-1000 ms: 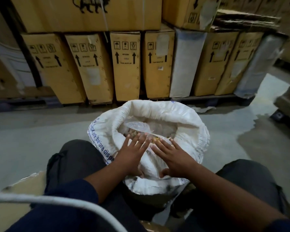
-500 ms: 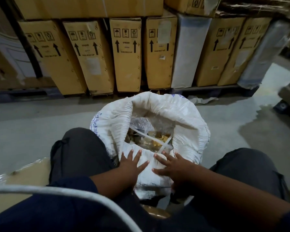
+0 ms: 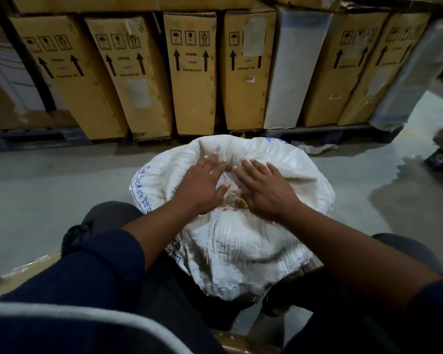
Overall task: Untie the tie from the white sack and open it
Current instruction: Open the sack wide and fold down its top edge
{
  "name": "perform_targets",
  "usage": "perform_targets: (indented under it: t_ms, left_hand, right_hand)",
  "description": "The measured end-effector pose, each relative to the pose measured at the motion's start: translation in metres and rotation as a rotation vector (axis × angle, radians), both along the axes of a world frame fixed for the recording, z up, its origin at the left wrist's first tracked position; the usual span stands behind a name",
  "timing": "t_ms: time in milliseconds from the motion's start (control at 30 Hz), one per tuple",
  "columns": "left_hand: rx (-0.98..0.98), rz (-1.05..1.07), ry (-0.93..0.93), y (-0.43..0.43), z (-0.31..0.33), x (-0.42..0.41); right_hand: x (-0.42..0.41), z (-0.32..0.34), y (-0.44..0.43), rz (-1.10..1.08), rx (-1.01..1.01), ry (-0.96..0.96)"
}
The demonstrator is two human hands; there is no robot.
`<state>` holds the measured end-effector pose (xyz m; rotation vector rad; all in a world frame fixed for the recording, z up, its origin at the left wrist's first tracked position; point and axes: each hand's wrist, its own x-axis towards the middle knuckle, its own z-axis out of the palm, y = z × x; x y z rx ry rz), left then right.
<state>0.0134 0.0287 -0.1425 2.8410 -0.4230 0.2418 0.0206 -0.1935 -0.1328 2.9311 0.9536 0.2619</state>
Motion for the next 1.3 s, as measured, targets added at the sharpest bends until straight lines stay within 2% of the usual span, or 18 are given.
perform_targets:
  t_ms: [200,300,633,900,1067,1133,1200,1300]
  left_hand:
    - [0.219,0.063,-0.044,0.038,-0.039,0.030]
    - [0.161,0.145,-0.067,0.046,-0.056,0.047]
    - [0.118,0.290,-0.127,0.066,-0.106,0.107]
    - [0.120,0.293,0.038,0.074,-0.142,0.147]
    - [0.104,0.266,0.093,0.071,-0.133,0.152]
    - [-0.005,0.232,0.020,0.062,-0.120,0.146]
    - [-0.115,0.178,-0.104,0.049,-0.106,0.142]
    - [-0.082,0.147,-0.212,0.035,-0.090,0.141]
  right_hand:
    - [0.062,-0.035,-0.011,-0.255,-0.073,0.109]
    - [0.084,-0.057,-0.017,-0.275,-0.127,0.122]
    - [0.170,-0.106,-0.036,-0.459,0.015,0.278]
    - [0.210,-0.149,-0.039,-0.502,0.075,0.440]
    - [0.220,-0.135,-0.033,-0.505,0.026,0.549]
    - [0.214,-0.120,-0.026,-0.489,0.027,0.488]
    - [0.202,-0.105,-0.015,-0.403,0.125,0.309]
    - [0.184,-0.093,-0.001,-0.164,0.289,0.081]
